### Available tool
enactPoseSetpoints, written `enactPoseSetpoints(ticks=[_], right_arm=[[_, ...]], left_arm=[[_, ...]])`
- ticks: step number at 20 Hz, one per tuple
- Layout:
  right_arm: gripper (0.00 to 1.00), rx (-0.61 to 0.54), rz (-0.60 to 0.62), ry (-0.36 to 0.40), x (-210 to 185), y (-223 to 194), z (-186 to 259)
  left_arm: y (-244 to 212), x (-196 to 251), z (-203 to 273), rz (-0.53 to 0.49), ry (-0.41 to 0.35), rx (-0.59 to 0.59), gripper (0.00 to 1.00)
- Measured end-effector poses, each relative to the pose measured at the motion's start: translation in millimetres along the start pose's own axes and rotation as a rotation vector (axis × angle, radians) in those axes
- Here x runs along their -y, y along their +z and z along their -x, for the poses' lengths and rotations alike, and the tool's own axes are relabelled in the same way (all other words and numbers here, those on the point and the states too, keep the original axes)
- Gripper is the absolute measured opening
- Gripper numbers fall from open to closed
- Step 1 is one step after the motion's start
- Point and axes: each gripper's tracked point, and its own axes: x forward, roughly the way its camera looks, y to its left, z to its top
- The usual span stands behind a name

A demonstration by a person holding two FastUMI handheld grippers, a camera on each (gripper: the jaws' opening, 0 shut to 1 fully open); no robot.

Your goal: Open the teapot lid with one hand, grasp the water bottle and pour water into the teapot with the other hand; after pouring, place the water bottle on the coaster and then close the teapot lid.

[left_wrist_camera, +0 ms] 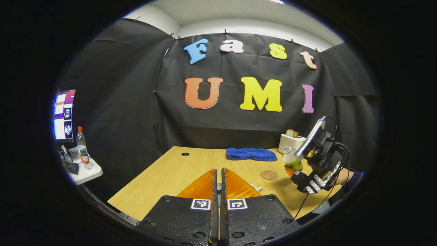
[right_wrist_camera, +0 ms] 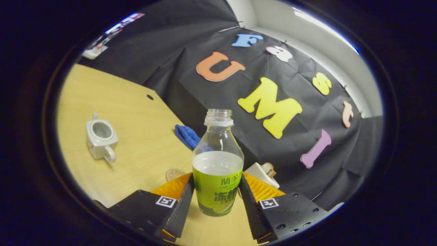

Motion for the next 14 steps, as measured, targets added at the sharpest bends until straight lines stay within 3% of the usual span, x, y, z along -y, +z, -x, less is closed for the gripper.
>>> enactPoseSetpoints(ticks=[7, 14], right_arm=[[0.75, -0.073, -0.506, 0.106, 12, -3, -32], [0.73, -0.125, -0.598, 0.175, -23, 5, -77]], left_arm=[[-5, -2, -4, 0.001, 0.012, -0.014, 0.04], [-10, 1, -7, -0.027, 0.014, -0.024, 0.04]])
